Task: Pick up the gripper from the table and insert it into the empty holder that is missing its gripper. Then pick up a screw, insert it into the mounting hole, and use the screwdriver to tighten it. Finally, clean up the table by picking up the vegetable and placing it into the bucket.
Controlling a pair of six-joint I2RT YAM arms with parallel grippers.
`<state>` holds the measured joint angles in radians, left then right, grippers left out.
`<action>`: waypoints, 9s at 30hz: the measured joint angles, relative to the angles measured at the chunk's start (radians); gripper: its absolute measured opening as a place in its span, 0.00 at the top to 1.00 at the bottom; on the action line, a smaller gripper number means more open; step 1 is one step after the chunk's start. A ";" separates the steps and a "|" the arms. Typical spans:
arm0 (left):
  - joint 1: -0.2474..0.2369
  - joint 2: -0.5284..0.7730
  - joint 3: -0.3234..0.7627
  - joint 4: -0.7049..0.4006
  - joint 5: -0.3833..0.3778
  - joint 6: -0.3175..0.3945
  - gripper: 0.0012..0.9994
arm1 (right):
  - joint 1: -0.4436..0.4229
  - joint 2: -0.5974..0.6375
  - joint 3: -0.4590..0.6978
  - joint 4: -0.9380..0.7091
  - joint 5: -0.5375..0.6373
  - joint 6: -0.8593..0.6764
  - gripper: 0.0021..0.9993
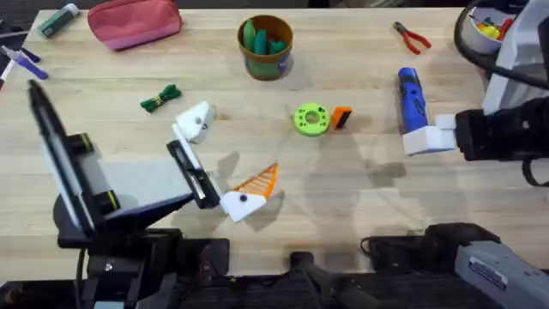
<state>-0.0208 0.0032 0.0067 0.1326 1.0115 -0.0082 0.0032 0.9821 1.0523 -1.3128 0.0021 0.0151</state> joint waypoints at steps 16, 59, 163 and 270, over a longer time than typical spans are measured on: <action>0.000 0.000 0.000 -0.203 0.096 -0.027 0.01 | 0.000 0.000 0.000 0.000 0.000 0.000 0.01; 0.000 0.000 0.001 -0.257 0.171 0.087 0.01 | 0.000 0.000 0.000 0.000 0.000 0.000 0.01; 0.000 0.000 0.001 -0.257 0.172 0.087 0.01 | 0.414 0.661 0.208 0.353 0.056 0.309 0.17; 0.000 0.000 0.001 -0.257 0.172 0.087 0.01 | 0.418 0.361 0.407 0.237 -0.044 0.393 0.99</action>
<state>-0.0208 0.0036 0.0074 -0.1246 1.1835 0.0792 0.4208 1.3426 1.4591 -1.0763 -0.0423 0.4077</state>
